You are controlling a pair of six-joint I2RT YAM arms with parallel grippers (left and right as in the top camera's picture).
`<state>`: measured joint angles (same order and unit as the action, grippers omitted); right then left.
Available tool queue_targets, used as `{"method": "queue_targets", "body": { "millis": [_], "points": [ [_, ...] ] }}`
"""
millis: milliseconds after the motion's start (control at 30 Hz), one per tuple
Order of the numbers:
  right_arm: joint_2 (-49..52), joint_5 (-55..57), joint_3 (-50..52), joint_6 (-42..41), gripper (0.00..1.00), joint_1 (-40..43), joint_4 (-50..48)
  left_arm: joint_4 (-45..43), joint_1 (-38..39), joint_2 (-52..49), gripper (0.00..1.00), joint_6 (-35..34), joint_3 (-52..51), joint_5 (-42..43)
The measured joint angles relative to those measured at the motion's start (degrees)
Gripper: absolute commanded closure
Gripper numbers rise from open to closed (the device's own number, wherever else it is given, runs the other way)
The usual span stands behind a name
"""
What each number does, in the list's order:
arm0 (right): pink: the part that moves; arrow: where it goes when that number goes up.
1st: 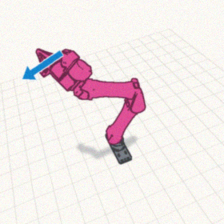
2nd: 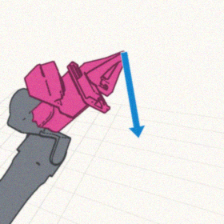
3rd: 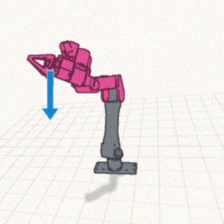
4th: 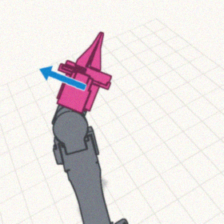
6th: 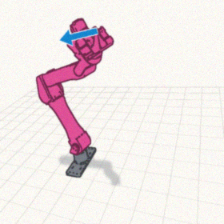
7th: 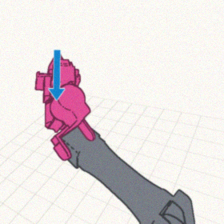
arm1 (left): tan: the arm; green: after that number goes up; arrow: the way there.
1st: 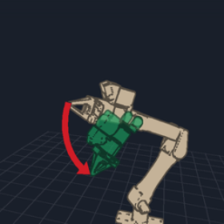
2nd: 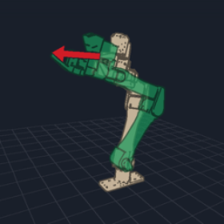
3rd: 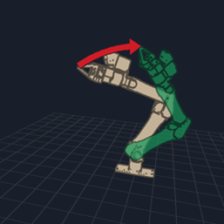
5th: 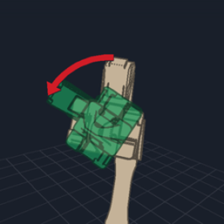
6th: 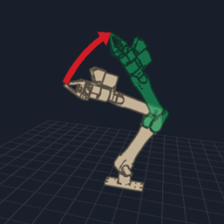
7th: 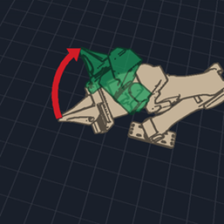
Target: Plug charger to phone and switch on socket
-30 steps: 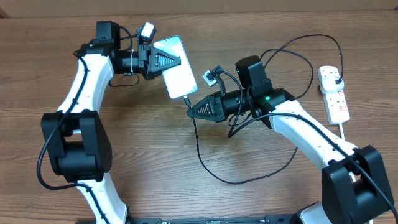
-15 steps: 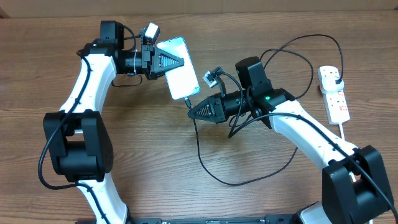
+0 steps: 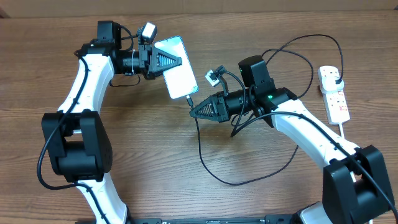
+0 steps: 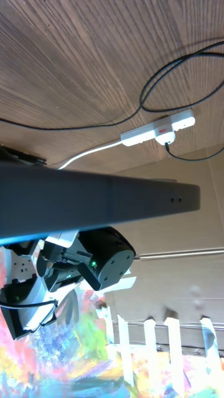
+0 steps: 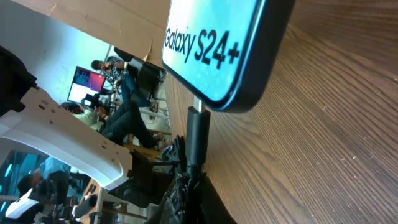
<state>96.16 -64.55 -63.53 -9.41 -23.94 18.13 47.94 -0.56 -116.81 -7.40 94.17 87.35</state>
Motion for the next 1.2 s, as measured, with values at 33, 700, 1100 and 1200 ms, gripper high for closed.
{"method": "queue_targets", "body": {
  "millis": [33,700,1100,1200],
  "points": [
    [0.0,0.0,0.0,0.0,0.96,0.0,0.0,0.1,0.1,0.0,0.96,0.0,0.0,-0.3],
    [0.0,-0.6,0.0,0.2,0.96,0.0,-0.1,0.9,0.6,0.0,0.96,0.0,0.0,-2.3],
    [0.0,-0.7,0.0,0.2,0.96,0.0,-0.1,0.9,0.6,0.0,0.96,-0.8,0.0,-1.6],
    [0.0,-0.7,0.0,0.2,0.96,0.0,-0.1,0.2,0.6,0.0,0.96,-1.6,0.0,-1.4]
  ]
}}
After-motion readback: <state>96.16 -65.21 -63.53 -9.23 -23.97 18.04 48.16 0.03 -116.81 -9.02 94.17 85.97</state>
